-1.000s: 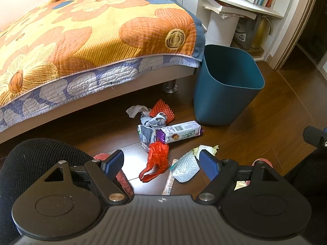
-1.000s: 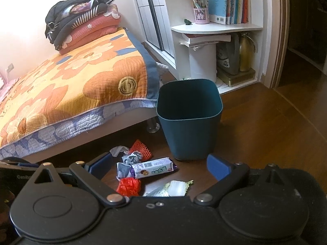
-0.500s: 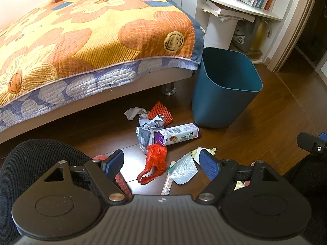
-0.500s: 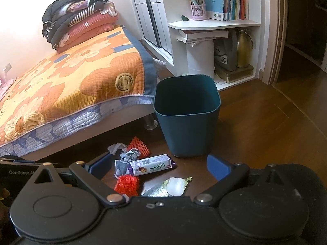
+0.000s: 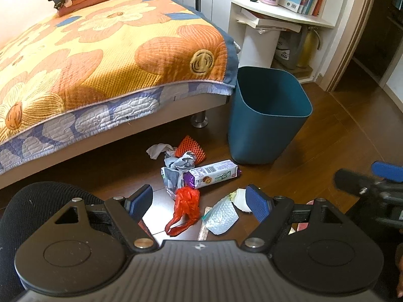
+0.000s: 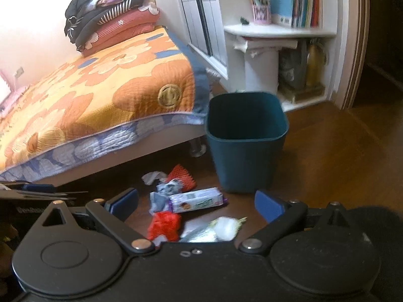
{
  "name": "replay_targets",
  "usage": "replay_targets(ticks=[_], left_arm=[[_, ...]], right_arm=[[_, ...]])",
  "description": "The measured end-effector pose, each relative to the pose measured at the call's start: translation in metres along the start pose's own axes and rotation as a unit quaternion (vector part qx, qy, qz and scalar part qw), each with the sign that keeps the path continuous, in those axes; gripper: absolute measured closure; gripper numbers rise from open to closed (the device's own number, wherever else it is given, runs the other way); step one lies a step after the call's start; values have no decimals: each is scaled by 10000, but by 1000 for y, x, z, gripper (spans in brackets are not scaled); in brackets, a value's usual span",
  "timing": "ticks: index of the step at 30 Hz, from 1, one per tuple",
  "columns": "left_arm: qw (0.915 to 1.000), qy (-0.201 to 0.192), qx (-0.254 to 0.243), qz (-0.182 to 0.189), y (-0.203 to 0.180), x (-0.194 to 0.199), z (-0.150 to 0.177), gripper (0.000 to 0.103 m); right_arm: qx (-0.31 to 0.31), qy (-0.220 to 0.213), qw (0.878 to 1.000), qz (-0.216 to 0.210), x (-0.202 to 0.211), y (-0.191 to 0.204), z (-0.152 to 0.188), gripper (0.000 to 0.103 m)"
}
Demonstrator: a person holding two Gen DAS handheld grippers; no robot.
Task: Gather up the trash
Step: 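Approach the trash pile with both tools held open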
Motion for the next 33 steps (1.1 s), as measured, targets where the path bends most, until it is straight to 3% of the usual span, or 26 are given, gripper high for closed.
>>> replay_targets(ticks=[8,33], left_arm=[[10000,-5,-84,15,-2,0,0,22],[9998,54,-176,47,-12,-2,3,23]], right_arm=[[475,126,9988,-69,-10,25,8,5],[307,135,9993,-179,-9,20,5,5]])
Point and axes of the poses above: each gripper's, at about its wrist camera, not at the fingertips, and x roughly against the way its jaws point, y to its left, z to its underside, the point moved 3 cm from there along -x, roughly the way its jaws point, and after that the axes turned 7 degrees about y, right-handed, at the moved point
